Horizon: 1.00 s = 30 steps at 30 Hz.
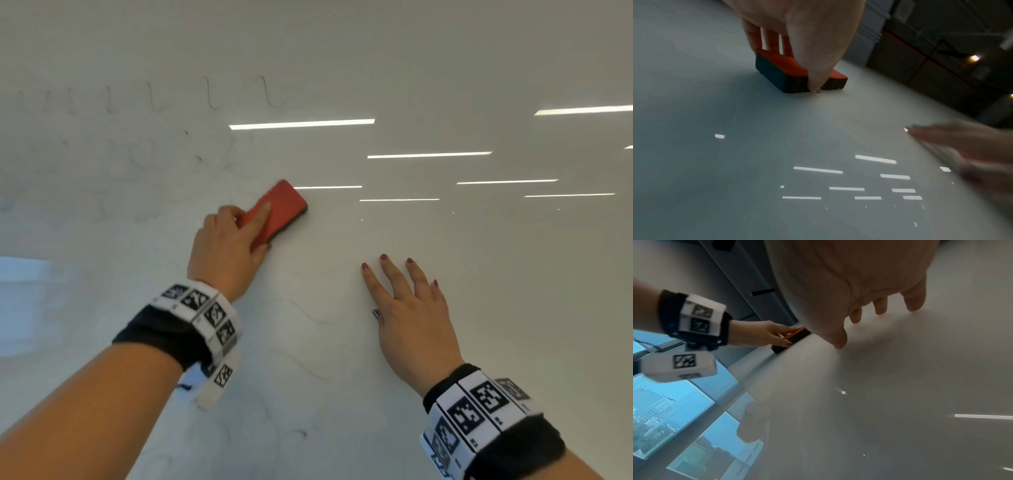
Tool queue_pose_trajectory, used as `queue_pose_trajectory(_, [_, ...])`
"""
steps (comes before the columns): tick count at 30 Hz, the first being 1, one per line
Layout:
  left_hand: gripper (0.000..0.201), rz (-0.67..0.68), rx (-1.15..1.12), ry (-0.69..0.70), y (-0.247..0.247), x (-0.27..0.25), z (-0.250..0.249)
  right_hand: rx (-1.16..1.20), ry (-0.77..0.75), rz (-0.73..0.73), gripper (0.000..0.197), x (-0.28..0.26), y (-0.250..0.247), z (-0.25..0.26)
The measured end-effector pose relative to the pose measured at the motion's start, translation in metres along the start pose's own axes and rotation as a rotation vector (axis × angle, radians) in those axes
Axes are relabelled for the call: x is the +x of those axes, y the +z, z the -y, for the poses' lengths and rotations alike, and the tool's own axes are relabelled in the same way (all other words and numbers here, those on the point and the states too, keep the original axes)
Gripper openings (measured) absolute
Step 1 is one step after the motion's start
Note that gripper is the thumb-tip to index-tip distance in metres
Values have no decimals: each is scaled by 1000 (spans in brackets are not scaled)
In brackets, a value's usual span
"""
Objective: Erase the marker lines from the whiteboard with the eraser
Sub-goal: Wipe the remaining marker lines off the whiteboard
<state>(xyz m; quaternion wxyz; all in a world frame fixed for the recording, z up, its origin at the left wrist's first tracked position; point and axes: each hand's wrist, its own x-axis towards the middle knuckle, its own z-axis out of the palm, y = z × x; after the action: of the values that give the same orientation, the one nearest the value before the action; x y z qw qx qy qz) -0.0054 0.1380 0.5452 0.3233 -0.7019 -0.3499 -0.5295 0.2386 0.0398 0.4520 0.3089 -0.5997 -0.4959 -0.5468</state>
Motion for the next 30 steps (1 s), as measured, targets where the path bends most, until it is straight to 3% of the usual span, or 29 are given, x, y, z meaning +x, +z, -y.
queue_pose_trajectory(3, [65, 29, 18, -121, -11, 37, 8, 7, 12, -3, 77, 0, 1, 2])
queue_pose_trajectory(6, [65, 36, 9, -135, -13, 56, -4, -2, 31, -30, 83, -1, 3, 7])
queue_pose_trajectory(12, [64, -53, -37, 141, 14, 2, -46, 35, 91, -43, 79, -3, 4, 17])
queue_pose_trajectory(20, [65, -21, -65, 243, 25, -59, -36, 144, 114, 33, 63, -14, 8, 16])
queue_pose_trajectory(26, [64, -18, -105, 61, 17, -23, -19, 152, 100, 24, 61, -30, 10, 15])
queue_pose_trajectory(30, [64, -15, -113, 102, 22, -39, -30, 146, 96, 6, 60, -36, 10, 18])
